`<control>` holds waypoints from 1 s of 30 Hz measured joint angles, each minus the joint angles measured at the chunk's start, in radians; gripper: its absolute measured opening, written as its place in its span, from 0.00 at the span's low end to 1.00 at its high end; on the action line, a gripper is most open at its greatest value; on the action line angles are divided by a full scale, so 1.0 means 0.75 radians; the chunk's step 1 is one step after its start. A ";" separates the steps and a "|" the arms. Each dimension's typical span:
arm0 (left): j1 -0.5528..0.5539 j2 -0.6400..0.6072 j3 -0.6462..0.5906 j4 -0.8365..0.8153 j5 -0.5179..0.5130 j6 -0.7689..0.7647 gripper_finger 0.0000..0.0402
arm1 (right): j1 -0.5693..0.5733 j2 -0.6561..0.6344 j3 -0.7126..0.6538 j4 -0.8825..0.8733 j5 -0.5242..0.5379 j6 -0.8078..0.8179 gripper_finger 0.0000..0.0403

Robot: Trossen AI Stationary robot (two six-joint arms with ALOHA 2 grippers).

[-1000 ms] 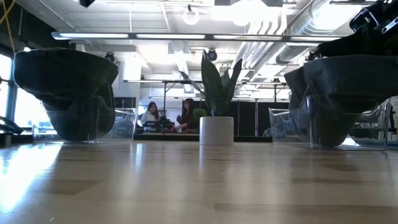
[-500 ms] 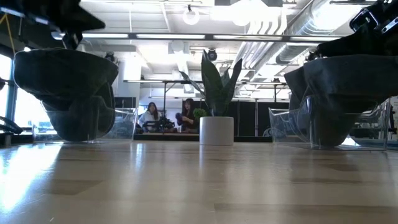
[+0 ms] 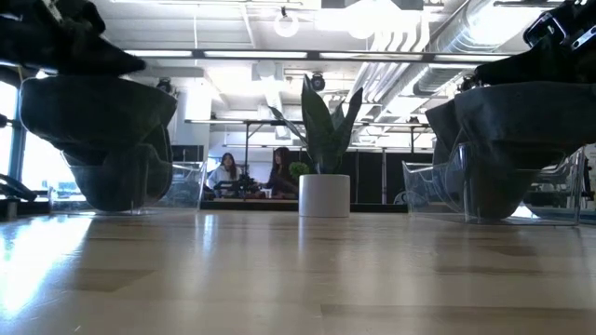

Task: Pick & Place hat
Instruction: Return to Home Position

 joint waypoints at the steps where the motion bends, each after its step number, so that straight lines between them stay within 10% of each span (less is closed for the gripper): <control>1: -0.022 -0.001 -0.013 0.001 -0.016 0.015 0.00 | 0.000 0.001 0.000 0.000 0.000 0.000 0.01; 10: -0.171 0.000 -0.264 0.381 -0.039 0.087 0.00 | 0.000 0.001 0.000 0.000 0.000 -0.001 0.01; 20: -0.188 -0.001 -0.267 0.353 0.000 0.565 0.00 | 0.000 0.012 0.000 0.001 0.000 0.000 0.01; 30: -0.187 0.005 -0.269 0.355 0.008 0.580 0.00 | 0.000 0.011 0.000 0.004 0.001 -0.001 0.01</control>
